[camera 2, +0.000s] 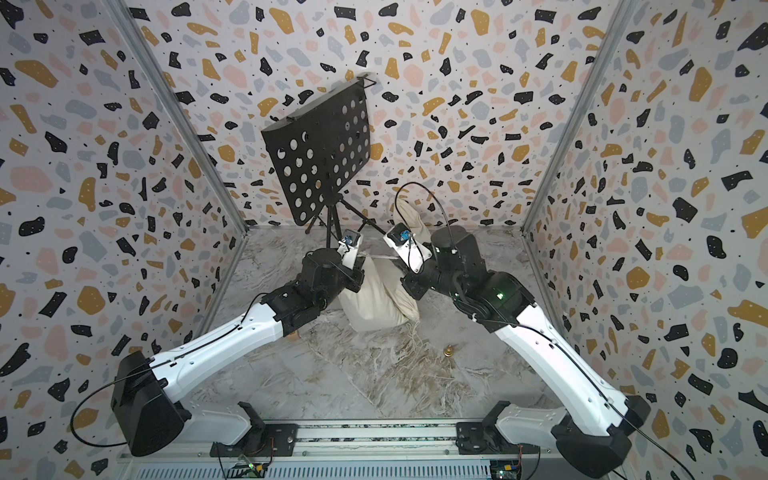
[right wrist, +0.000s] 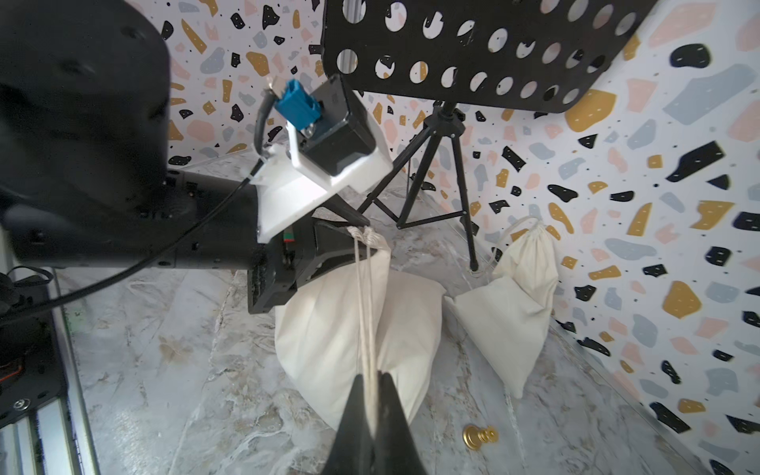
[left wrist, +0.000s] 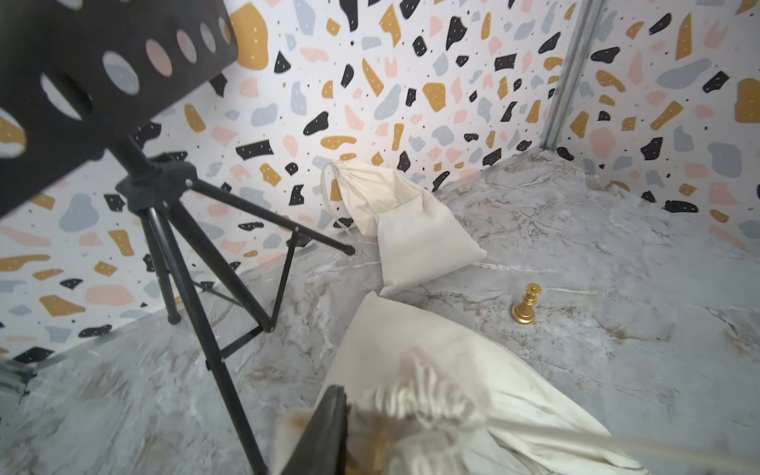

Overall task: Close the soil bag
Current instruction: Frap the soil bag at the center of the board.

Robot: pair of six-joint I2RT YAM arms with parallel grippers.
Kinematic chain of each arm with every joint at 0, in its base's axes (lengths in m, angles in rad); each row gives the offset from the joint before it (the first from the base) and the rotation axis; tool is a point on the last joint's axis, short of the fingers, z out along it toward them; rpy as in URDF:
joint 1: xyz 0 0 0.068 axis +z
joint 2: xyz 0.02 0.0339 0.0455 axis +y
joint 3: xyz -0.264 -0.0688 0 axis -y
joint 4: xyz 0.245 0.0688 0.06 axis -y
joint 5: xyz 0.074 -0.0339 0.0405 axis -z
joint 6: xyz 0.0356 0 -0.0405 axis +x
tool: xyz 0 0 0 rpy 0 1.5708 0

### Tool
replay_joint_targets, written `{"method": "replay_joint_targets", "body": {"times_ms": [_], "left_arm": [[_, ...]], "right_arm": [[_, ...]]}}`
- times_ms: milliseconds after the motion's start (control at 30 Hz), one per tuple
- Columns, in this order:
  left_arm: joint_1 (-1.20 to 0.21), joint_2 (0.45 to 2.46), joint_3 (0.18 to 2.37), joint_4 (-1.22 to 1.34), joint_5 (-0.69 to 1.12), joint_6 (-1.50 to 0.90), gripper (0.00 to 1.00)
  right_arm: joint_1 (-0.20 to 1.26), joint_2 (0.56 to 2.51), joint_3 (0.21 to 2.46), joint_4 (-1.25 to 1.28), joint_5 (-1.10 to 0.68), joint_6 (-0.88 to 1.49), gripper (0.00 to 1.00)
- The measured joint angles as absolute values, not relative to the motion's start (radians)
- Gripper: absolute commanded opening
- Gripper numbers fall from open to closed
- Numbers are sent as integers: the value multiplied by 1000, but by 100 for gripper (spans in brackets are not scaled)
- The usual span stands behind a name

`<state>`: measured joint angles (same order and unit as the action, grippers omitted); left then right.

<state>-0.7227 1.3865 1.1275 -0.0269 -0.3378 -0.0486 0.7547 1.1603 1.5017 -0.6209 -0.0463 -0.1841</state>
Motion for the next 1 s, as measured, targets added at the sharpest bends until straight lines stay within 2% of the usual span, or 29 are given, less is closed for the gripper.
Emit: {"method": "replay_joint_targets", "body": {"times_ms": [100,233,367,500,667,800,933,1000], "left_arm": [[-684,1388,1094,-23,-336,-80,27],[-633,1361,1049,-31,-305,-103,15],[-587,1229,955,-57,-299,-90,16],[-517,1101,878,-83,-293,-67,26],[-470,1109,830,-104,-211,-60,41],[-491,1076,782,-80,-123,-45,59],[-537,989,766,-66,-57,-14,71],[-554,972,786,-62,-30,4,73]], "right_arm": [[762,1073,1420,-592,27,-192,0],[767,1019,1334,-560,81,-203,0],[775,1061,1328,-520,72,-207,0],[776,1150,1343,-463,18,-195,0],[765,1261,1393,-398,-68,-152,0],[760,1314,1435,-374,-125,-128,0],[759,1334,1457,-363,-171,-110,0],[759,1338,1461,-358,-190,-104,0]]}}
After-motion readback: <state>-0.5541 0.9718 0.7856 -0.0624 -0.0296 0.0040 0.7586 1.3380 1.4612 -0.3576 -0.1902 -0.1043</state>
